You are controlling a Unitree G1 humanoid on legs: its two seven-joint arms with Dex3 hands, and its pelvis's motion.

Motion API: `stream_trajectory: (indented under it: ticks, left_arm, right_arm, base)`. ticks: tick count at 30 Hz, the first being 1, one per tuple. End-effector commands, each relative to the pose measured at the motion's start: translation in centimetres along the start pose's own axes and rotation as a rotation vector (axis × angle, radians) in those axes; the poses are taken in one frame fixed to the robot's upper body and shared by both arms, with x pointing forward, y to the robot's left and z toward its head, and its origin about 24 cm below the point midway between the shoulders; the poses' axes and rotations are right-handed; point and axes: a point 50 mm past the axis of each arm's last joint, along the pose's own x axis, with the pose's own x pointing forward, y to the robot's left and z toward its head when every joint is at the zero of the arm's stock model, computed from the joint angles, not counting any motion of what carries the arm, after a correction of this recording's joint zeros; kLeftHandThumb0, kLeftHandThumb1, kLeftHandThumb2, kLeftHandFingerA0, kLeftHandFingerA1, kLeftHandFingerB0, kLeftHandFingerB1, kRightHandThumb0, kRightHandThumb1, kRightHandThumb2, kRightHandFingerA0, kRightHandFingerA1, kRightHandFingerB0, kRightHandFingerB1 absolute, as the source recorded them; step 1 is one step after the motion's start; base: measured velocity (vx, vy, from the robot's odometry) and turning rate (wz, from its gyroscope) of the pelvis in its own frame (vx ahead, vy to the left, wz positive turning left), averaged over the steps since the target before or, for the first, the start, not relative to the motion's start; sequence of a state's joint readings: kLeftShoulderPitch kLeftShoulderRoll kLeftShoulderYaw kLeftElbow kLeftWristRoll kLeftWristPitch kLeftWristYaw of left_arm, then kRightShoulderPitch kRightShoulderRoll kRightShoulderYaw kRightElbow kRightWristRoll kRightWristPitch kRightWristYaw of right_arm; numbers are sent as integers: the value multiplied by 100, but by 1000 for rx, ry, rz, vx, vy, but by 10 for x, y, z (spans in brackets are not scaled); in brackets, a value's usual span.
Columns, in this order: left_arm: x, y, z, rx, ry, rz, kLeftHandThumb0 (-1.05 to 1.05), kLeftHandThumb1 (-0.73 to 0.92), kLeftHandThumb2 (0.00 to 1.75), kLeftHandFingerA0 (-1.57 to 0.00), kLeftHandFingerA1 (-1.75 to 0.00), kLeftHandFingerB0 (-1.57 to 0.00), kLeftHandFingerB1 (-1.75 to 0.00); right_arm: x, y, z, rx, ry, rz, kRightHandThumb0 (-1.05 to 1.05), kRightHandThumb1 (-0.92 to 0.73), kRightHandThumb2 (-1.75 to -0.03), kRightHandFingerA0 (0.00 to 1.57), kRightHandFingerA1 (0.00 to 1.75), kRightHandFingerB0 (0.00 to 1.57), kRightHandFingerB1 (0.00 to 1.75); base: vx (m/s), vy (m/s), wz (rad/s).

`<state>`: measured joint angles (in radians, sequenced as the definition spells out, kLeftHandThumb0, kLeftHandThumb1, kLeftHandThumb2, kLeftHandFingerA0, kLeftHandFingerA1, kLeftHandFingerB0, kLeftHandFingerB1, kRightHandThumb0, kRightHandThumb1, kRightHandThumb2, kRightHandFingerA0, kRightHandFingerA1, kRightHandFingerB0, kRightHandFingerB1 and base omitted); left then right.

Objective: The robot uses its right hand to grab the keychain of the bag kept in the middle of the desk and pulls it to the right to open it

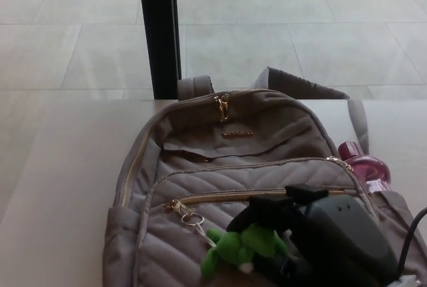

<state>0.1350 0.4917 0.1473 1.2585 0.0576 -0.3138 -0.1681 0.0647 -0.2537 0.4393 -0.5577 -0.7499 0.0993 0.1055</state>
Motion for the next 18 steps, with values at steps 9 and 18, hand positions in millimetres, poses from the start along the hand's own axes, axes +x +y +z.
stream_trajectory:
  ticks: [9, 18]
  left_arm:
    - [-1, 0, 1, -20, -22, 10, -89, 79, 92, -65, -65, -49, -54]
    - [-1, 2, 1, -16, -26, 7, -85, 92, 76, -64, -61, -52, -49]
  right_arm:
    - [-2, 15, -1, 22, 54, 92, -36, -59, -112, 109, 175, 88, 143]
    - [12, 0, -1, -64, 88, 40, -34, -56, -125, 102, 175, 75, 164]
  base:
    - [0, 0, 0]
    - [0, 0, 0]
